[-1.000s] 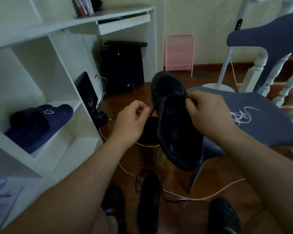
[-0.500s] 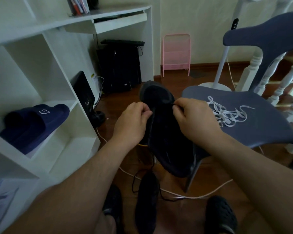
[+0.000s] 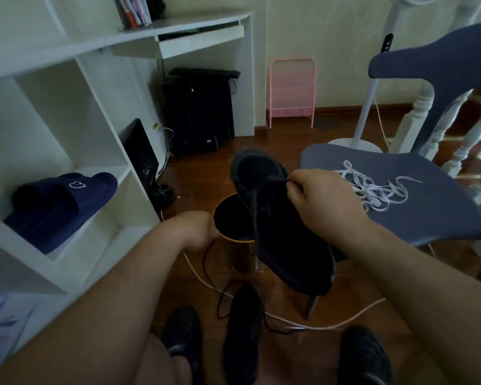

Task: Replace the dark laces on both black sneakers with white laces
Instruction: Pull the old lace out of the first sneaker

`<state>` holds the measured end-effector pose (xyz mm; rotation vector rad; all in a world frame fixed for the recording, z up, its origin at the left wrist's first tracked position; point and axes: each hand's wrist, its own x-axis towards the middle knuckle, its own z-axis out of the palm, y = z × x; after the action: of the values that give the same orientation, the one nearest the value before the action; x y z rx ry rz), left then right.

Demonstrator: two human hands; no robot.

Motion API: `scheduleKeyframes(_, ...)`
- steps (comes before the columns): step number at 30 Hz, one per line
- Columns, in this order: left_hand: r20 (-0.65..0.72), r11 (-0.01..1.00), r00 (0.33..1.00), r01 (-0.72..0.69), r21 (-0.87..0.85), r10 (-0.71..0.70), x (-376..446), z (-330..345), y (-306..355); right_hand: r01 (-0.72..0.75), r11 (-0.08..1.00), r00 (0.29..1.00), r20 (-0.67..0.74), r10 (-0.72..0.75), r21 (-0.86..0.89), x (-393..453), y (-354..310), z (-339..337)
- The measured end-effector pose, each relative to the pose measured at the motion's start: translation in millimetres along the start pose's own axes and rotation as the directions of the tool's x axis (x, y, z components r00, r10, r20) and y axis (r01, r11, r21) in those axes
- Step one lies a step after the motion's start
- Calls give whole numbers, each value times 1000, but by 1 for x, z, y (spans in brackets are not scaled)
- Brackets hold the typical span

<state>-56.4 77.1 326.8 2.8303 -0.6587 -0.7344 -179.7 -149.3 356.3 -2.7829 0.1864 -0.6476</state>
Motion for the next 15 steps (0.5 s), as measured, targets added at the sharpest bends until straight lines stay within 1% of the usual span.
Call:
scheduleKeyframes(1, -117, 992, 992, -63, -106, 51, -1, 0, 3, 1, 1000, 1000, -1, -1, 5, 0, -1, 1)
scheduleKeyframes(3, -312, 926, 940, -235, -295, 139, -4, 1, 12, -4, 1000, 1000, -20, 4, 24, 1, -4, 2)
scheduleKeyframes(4, -366, 893, 914, -305, -330, 176, -6, 2, 17, -9, 999, 999, -32, 10, 41, 2, -4, 2)
scheduleKeyframes(5, -396, 875, 894, -353, -331, 211, -9, 3, 21, -13, 998, 999, -45, 16, 66, 2, -5, 2)
scheduleKeyframes(7, -426, 868, 868, -399, -296, 254, -11, 5, 27, -12, 994, 998, -66, 19, 106, 3, -4, 2)
scheduleKeyframes(9, -450, 867, 855, -409, -283, 257, -9, 6, 27, -5, 996, 998, -65, 11, 91, 3, -2, 2)
scheduleKeyframes(11, -470, 870, 857, -385, -307, 213, -5, 7, 25, -4, 998, 998, -56, 8, 71, 3, 1, 4)
scheduleKeyframes(13, -533, 905, 839, -305, -297, 108, -5, 4, 24, -4, 998, 999, -47, 6, 58, 3, 5, 8)
scheduleKeyframes(14, -587, 925, 809, -244, -293, 28, -5, 0, 22, -5, 999, 999, -37, 7, 54, 3, 7, 9)
scheduleKeyframes(15, -642, 932, 764, -184, -312, -64, -5, -5, 18, -12, 999, 1000, -23, 13, 50, 4, 8, 11)
